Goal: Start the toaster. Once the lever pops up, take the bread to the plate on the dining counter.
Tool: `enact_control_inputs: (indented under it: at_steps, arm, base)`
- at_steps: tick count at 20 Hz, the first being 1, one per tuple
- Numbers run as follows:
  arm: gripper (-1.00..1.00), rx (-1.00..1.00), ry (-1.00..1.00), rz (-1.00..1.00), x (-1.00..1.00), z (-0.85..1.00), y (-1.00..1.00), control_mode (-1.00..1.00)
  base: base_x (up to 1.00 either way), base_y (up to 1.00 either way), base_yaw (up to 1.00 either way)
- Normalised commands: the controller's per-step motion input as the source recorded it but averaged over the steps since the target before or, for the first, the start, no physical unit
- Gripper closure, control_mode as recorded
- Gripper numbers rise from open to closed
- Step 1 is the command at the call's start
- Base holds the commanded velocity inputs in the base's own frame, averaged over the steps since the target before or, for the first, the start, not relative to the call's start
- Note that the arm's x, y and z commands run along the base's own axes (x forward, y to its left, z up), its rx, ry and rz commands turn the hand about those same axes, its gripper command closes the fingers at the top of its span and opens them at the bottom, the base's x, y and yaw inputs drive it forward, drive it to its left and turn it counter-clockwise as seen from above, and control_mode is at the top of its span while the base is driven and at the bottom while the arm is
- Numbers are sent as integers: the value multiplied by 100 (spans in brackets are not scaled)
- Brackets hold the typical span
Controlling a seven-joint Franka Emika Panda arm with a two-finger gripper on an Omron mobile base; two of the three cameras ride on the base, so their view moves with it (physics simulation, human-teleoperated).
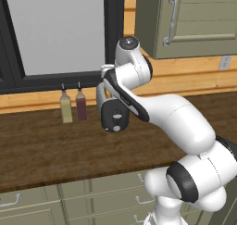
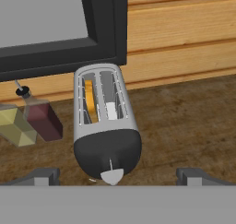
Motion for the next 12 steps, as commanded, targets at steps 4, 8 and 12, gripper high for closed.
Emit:
enact_control_inputs:
  at_steps: [4, 8, 12]
  arm:
    - [-100, 0, 0, 0, 0, 0, 0, -100]
    - [-100, 0, 0, 0, 0, 0, 0, -100]
    - [-100, 0, 0, 0, 0, 0, 0, -100]
  base:
    - [0, 0, 0]
    - [0, 0, 0]
    - [0, 0, 0]
